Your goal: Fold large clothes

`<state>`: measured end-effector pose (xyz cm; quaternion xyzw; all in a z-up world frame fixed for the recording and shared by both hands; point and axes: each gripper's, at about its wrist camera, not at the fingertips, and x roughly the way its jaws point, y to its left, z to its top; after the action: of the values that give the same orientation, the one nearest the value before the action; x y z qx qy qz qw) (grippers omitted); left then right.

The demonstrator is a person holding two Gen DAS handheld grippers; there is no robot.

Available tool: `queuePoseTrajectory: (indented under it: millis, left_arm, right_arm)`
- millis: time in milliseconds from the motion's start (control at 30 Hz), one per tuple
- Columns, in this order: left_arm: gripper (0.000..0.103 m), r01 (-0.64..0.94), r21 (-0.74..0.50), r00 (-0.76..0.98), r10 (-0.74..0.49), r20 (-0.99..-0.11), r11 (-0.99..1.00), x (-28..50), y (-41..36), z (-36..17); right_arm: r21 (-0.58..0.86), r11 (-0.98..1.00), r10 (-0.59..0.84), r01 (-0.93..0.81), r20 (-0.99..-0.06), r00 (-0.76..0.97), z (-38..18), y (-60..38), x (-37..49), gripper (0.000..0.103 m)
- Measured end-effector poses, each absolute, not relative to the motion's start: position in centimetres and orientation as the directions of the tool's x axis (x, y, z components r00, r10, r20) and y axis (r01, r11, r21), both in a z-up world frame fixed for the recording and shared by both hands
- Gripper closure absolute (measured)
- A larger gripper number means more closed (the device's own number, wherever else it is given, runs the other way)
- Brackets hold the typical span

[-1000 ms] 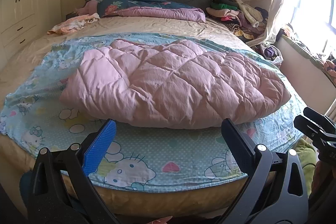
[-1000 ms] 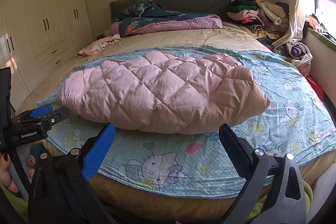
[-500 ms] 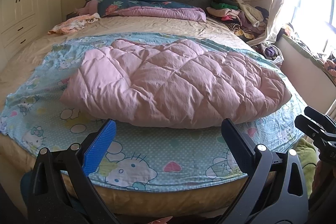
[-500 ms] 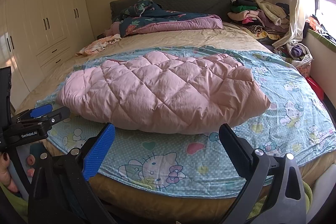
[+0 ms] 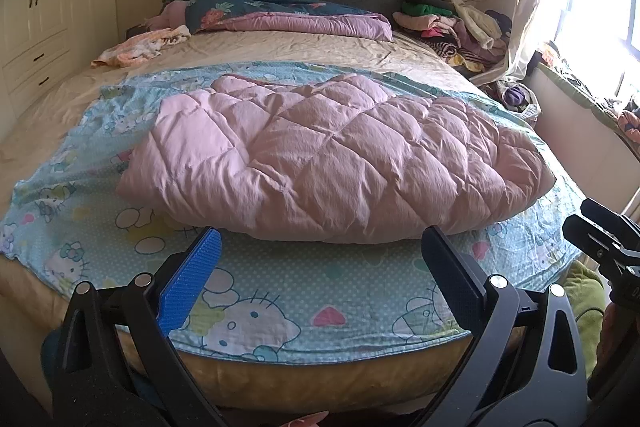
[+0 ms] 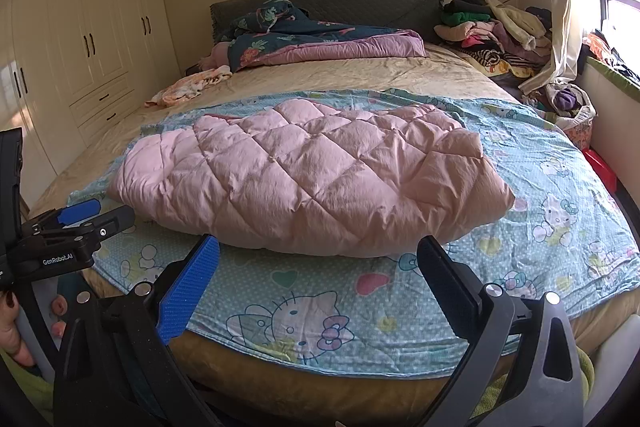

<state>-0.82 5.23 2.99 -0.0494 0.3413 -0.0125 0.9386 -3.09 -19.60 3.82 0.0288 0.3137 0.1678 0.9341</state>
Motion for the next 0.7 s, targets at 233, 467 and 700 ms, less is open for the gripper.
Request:
queuePoseTrajectory:
  millis: [233, 467, 700]
  left_arm:
    - [0.009, -0.011, -0.099, 0.768, -0.055, -0.638, 0.995, -0.79, 5.1, 2.98]
    - [0.009, -0.012, -0.096, 0.766, -0.053, -0.641, 0.995, -0.84, 5.18, 2.98]
    - [0.009, -0.015, -0.094, 0.765, -0.049, -0.643, 0.995, -0.93, 5.43, 2.91]
  right_arm:
    - [0.157, 0.942, 0.332, -0.297, -0.576, 0.747, 3.89, -19.57, -3.14, 0.004]
    - [0.154, 0.942, 0.33, -0.297, -0.576, 0.748, 3.97, -19.52, -3.15, 0.004]
    - [0.152, 0.942, 0.329, -0.298, -0.576, 0.748, 3.92, -19.46, -3.18, 0.004]
